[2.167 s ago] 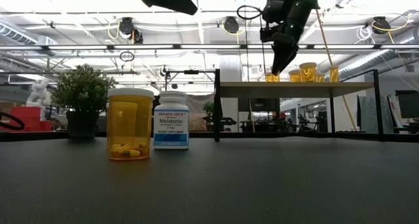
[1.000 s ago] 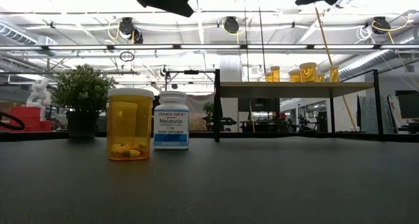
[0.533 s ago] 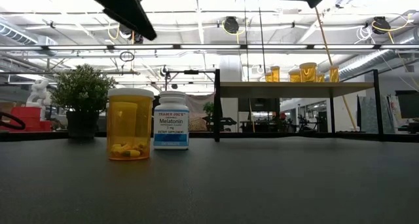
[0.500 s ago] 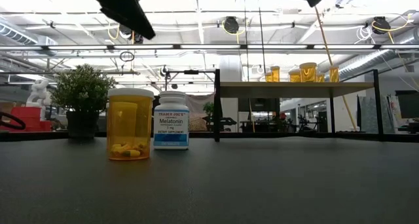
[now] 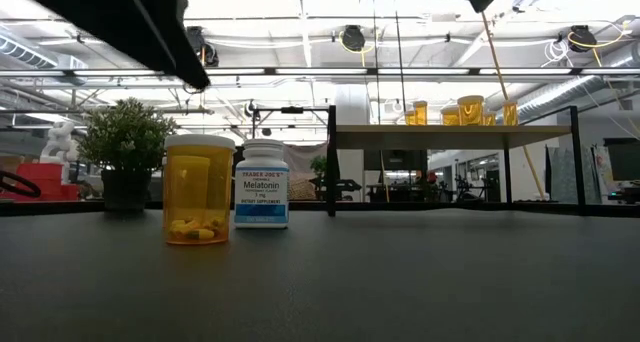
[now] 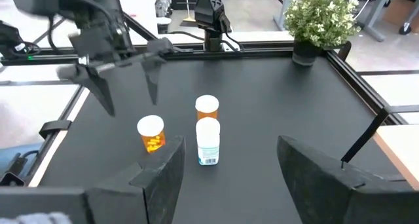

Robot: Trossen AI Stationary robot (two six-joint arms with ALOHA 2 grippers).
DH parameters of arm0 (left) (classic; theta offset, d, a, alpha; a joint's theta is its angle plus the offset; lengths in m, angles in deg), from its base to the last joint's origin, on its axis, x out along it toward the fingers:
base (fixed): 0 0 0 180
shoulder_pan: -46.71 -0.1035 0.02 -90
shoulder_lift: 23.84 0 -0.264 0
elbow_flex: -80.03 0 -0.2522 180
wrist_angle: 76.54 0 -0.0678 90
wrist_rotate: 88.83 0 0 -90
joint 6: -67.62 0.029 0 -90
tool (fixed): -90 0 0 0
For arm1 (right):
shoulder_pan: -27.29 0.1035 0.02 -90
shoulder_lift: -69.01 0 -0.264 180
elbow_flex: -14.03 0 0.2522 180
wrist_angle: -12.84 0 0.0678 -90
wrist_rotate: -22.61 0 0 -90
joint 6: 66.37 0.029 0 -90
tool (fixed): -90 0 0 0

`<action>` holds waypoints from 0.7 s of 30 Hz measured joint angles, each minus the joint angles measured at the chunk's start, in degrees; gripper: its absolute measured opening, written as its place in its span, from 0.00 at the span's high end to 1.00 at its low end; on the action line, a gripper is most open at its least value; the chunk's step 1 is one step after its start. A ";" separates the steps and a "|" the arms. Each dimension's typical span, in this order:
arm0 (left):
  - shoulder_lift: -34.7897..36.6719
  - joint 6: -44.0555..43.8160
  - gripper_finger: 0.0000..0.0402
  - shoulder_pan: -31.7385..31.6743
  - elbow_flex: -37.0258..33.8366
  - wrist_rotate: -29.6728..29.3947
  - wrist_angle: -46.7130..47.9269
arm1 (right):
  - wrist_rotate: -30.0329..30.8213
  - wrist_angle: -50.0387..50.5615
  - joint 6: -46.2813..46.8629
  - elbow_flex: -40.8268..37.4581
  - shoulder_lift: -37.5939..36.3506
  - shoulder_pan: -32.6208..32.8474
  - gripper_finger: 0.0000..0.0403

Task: Pick and place medicine bottles onto shelf by color
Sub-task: Put the large orange pill bottle on the shelf

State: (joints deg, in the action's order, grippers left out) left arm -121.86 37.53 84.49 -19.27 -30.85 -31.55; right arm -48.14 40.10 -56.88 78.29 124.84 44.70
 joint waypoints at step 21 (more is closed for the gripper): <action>-3.40 2.90 0.24 -5.51 0.00 6.52 -0.25 | 0.04 0.11 0.29 0.00 0.41 0.00 0.41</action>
State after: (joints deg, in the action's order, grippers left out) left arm -125.27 40.43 78.98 -19.27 -24.33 -31.80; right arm -48.10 40.21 -56.59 78.29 125.25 44.70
